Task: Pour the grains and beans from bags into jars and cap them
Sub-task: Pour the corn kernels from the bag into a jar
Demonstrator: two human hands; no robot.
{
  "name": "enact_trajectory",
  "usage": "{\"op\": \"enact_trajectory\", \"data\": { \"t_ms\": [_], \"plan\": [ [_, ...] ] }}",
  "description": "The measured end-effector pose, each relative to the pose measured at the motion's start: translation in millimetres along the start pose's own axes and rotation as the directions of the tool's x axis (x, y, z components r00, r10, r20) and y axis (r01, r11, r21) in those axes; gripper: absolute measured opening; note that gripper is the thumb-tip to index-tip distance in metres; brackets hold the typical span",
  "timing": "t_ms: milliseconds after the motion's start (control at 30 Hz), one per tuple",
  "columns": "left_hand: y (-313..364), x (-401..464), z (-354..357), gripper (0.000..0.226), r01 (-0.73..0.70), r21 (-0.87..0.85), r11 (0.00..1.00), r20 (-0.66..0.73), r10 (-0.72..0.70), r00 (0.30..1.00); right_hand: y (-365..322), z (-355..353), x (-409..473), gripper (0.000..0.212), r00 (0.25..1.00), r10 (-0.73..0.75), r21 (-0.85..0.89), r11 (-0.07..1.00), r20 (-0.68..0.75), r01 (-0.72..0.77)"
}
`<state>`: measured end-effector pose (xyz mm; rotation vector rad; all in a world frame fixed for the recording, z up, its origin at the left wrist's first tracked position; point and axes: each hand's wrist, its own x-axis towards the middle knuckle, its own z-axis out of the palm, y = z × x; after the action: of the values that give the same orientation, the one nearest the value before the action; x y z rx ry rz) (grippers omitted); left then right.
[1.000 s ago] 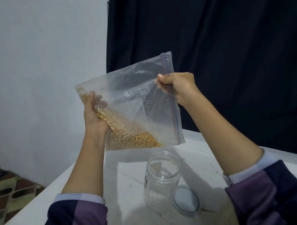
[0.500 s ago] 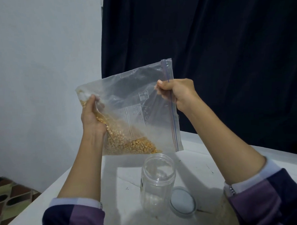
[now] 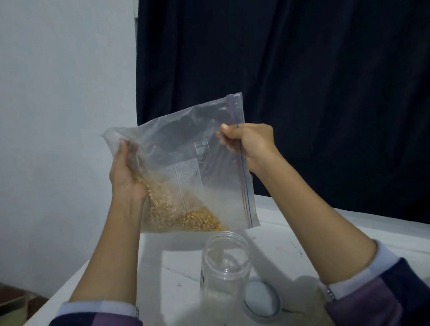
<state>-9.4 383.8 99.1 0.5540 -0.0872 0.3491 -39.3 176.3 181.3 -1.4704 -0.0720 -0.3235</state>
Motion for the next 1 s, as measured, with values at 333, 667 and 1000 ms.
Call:
{"op": "enact_trajectory", "data": {
  "t_ms": [333, 667, 1000],
  "plan": [
    [23, 32, -9, 0.023, -0.030, 0.040, 0.999, -0.078, 0.033, 0.996, -5, 25, 5, 0.019, 0.999, -0.028, -0.038, 0.999, -0.031, 0.026],
    [42, 65, -4, 0.039, -0.262, 0.596, 0.759, -0.104, 0.397, 0.912, -11, 37, 4, 0.011, 0.994, -0.111, -0.187, 0.977, -0.018, 0.105],
    [59, 62, 22, 0.045, -0.329, 0.863, 0.382, 0.011, 0.638, 0.770, -29, 46, -11, 0.016, 0.964, -0.262, -0.188, 0.950, -0.047, 0.249]
  ]
}}
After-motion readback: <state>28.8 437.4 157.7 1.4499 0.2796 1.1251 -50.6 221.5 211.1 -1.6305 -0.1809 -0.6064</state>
